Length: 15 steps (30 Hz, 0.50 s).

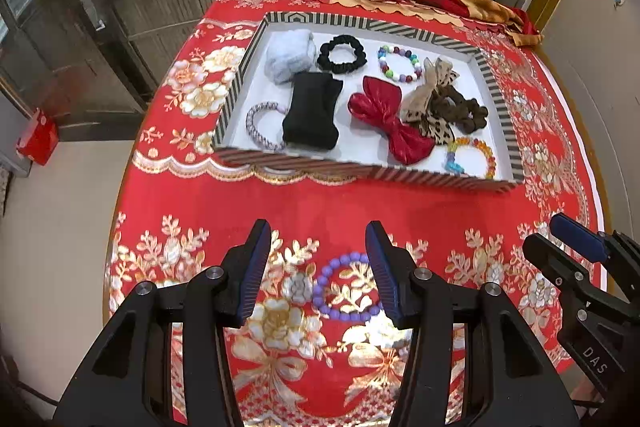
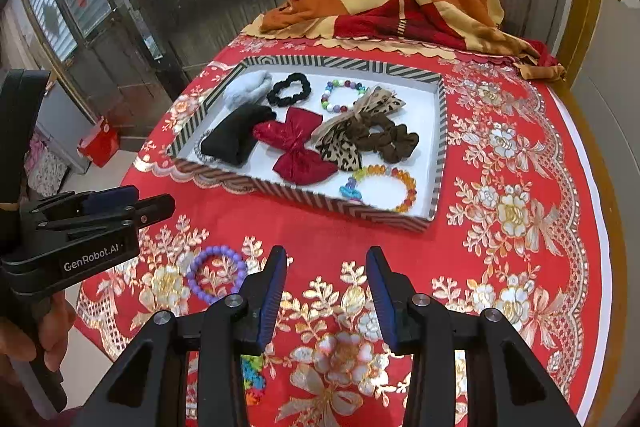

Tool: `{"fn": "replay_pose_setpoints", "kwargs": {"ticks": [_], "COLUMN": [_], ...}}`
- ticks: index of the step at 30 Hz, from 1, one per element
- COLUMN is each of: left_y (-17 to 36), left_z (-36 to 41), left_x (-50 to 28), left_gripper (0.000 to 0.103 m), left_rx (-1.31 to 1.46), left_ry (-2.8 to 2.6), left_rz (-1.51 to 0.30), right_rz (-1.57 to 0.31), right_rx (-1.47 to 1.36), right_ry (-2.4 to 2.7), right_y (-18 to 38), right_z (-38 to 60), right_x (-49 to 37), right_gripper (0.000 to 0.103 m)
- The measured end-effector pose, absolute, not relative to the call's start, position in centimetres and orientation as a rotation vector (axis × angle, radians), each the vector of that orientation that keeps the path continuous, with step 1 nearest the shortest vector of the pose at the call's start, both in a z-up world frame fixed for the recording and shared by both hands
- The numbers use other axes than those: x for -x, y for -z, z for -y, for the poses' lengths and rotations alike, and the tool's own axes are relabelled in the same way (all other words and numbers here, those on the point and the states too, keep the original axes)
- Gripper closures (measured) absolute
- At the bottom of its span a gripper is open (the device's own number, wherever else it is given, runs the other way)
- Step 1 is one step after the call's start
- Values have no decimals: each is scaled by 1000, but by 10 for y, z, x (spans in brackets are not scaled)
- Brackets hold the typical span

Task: Organize jewelry
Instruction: 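Move both open grippers back over the purple bracelet and green strand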

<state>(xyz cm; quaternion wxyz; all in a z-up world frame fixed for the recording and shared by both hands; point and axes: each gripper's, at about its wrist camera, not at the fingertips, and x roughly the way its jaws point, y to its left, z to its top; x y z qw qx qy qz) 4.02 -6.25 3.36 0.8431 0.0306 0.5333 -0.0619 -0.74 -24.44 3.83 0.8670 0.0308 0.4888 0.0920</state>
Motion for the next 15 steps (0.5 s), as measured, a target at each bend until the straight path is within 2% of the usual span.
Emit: {"fn": "replay_pose_setpoints", "kwargs": {"ticks": [15], "left_y": [-30], "left_z": [62], "left_x": [-16], "left_gripper": [54], "left_rx": [-46], "left_ry": [128], "left_rz": [-1151], "right_rz": [-1049], "right_rx": [-34], "right_ry": [-236], "right_y": [-29], "right_z": [240], "right_x": [29], "right_gripper": [63]}}
